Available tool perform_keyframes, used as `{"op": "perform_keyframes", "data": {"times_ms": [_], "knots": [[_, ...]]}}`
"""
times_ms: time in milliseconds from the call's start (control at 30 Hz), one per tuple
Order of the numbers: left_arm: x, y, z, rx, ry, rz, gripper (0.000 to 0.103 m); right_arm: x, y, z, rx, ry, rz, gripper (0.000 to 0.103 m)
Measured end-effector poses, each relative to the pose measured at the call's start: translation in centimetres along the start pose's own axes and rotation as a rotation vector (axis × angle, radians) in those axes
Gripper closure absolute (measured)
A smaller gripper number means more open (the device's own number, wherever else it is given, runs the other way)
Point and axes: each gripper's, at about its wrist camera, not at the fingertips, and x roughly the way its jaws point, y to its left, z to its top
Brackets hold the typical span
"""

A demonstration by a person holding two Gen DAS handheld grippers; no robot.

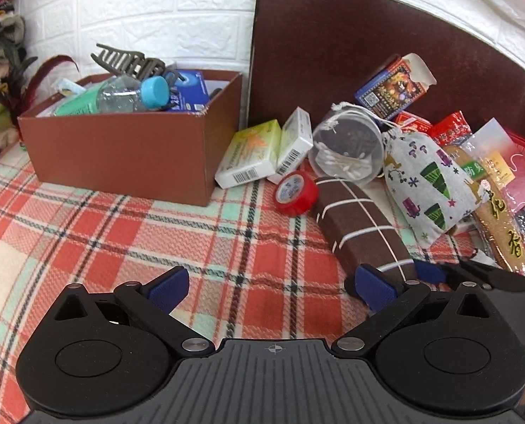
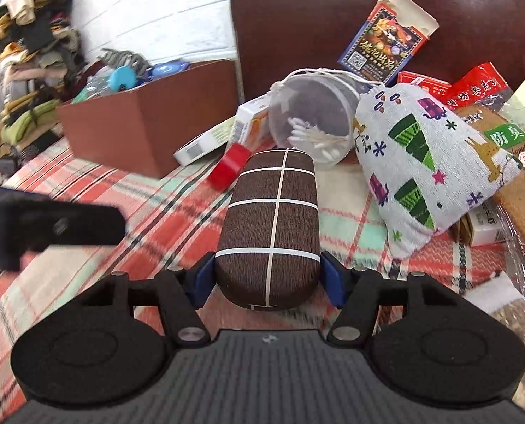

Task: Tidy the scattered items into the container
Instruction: 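Grasp the brown striped glasses case with the right tool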

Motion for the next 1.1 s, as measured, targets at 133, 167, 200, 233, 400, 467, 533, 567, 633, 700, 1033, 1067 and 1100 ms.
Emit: {"op": "perform_keyframes", "data": {"times_ms": [133, 167, 200, 233, 400, 467, 533, 567, 633, 700, 1033, 1067, 1100], "knots": [[-0.4, -0.5, -0.7, 0.023, 0.007, -0.013, 0.0, -2.3, -0.2, -1.5, -0.058, 0.021, 0.061, 0.037], [-0.5, -0.7, -0.9, 0.029, 0.009, -0.016, 0.0, -2.9, -0.3, -1.9, -0.073, 0.026, 0.076, 0.037], [-0.7, -0.8, -1.2, 0.032, 0.014, -0.021, 0.0, -3.5, -0.4, -2.3, -0.088, 0.032, 0.09, 0.037], [-0.8, -0.9, -1.4, 0.034, 0.019, -0.026, 0.0, -4.5, -0.6, -3.0, -0.112, 0.036, 0.103, 0.036], [-1.3, -1.8, -2.5, 0.039, 0.041, -0.064, 0.0, -7.7, -2.0, -5.5, -0.082, 0.036, -0.006, 0.034], [-1.5, -2.4, -2.8, 0.039, 0.05, -0.086, 0.0, -8.5, -2.7, -5.7, -0.017, 0.033, -0.056, 0.035], [-1.6, -3.0, -3.1, 0.039, 0.059, -0.11, 0.0, -9.3, -2.6, -5.8, -0.002, 0.019, -0.063, 0.035], [-1.7, -3.3, -3.3, 0.039, 0.061, -0.118, 0.0, -9.7, -2.4, -5.8, -0.01, 0.011, -0.058, 0.035], [-1.8, -3.8, -3.5, 0.047, 0.047, -0.111, 0.0, -10.3, -1.3, -5.7, -0.058, -0.001, -0.054, 0.031], [-1.6, -4.0, -3.5, 0.074, 0.015, -0.094, 0.0, -10.7, -0.7, -5.7, -0.08, -0.009, -0.056, 0.027], [3.3, -2.8, -1.5, 0.103, 0.084, -0.219, 0.0, -8.4, -1.5, -5.7, -0.045, 0.03, -0.039, 0.026], [3.6, -2.8, -1.5, 0.107, 0.088, -0.234, 0.0, -8.1, -1.6, -5.6, -0.046, 0.031, -0.039, 0.026], [3.5, -2.8, -1.5, 0.103, 0.087, -0.241, 0.0, -7.8, -1.6, -5.6, -0.047, 0.032, -0.039, 0.026]]}}
